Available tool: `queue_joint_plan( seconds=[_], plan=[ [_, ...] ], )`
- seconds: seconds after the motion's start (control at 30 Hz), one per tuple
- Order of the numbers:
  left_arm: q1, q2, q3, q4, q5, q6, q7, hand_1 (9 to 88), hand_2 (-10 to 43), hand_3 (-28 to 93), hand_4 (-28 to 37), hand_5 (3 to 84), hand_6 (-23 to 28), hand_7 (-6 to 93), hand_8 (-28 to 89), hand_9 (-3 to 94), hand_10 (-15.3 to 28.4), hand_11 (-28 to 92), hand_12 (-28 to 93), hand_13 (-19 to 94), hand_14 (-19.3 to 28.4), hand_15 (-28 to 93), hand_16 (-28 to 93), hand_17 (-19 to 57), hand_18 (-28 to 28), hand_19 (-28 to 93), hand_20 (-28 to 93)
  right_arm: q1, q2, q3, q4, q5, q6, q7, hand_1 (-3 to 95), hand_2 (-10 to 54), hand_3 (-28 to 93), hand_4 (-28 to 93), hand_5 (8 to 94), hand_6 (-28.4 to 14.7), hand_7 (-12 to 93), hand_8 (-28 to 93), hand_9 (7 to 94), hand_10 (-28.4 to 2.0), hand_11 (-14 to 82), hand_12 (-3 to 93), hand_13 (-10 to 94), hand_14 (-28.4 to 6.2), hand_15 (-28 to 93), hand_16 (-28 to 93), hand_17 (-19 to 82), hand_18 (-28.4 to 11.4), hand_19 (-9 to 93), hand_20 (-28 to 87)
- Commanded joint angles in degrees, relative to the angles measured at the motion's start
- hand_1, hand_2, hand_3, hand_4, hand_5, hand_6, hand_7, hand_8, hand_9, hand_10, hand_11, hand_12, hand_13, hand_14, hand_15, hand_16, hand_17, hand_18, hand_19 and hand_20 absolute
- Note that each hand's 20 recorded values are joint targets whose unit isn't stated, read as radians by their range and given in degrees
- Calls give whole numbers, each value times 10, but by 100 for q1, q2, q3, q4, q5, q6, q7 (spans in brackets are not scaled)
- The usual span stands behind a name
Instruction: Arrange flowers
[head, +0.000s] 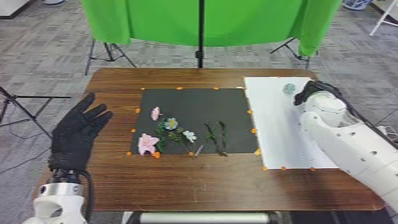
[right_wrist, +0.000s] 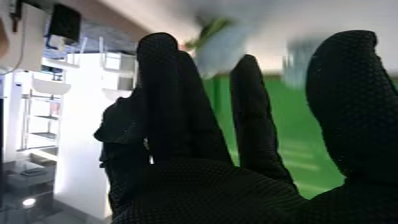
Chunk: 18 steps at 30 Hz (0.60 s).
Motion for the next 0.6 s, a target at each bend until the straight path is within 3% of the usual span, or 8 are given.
queue_joint_plan(
  seconds=[0.03,0.1,0.13,0.23,0.43,0.6],
  plan=[
    [-73,6,90,87,17,-68,14,267,97,735,-205,351,88,122,-90,328,196,264,123,224,244,489,-66,-114,199,426,194,106,-255,-102,374,-179,0,145,390,-95,798,-282,563,44,154,-138,611,-152,159,131,527,-124,685,70,226,-208,929,518],
    [-36,17,103,79,-18,-39,58,267,97,735,-205,351,89,122,-90,328,196,264,122,224,244,489,-66,-114,199,426,194,93,-250,-79,419,-147,101,58,458,-95,753,-282,656,46,165,-99,690,-111,169,140,606,-74,639,144,261,-195,932,509],
    [-33,22,99,75,-23,-32,58,267,97,735,-205,350,89,121,-90,328,196,264,122,224,244,489,-66,-114,199,426,194,90,-197,-221,475,-302,488,50,499,-95,710,-282,707,42,173,-67,736,-93,146,176,638,-51,619,181,276,-186,932,503],
    [30,43,95,55,-50,19,135,267,97,735,-205,350,89,121,-89,328,196,263,122,224,243,489,-66,-114,199,426,194,70,-83,-356,473,-415,920,-97,584,-95,647,-283,818,40,198,-12,881,-55,70,289,731,-5,581,251,325,-155,932,481],
    [91,111,84,14,-86,94,236,267,97,735,-206,351,89,121,-89,328,196,264,122,224,243,488,-66,-113,199,425,194,160,151,-636,-140,-657,1976,-99,616,-95,643,-283,859,27,189,14,932,-41,93,320,780,-10,606,262,379,-164,932,492],
    [153,111,61,-11,-101,102,261,266,96,735,-206,351,89,121,-89,328,196,264,123,224,242,489,-66,-113,199,425,194,66,89,-618,-1061,-602,2213,-671,618,-95,651,-283,870,18,175,23,936,-39,103,320,787,-15,619,256,390,-170,932,500]
  ],
)
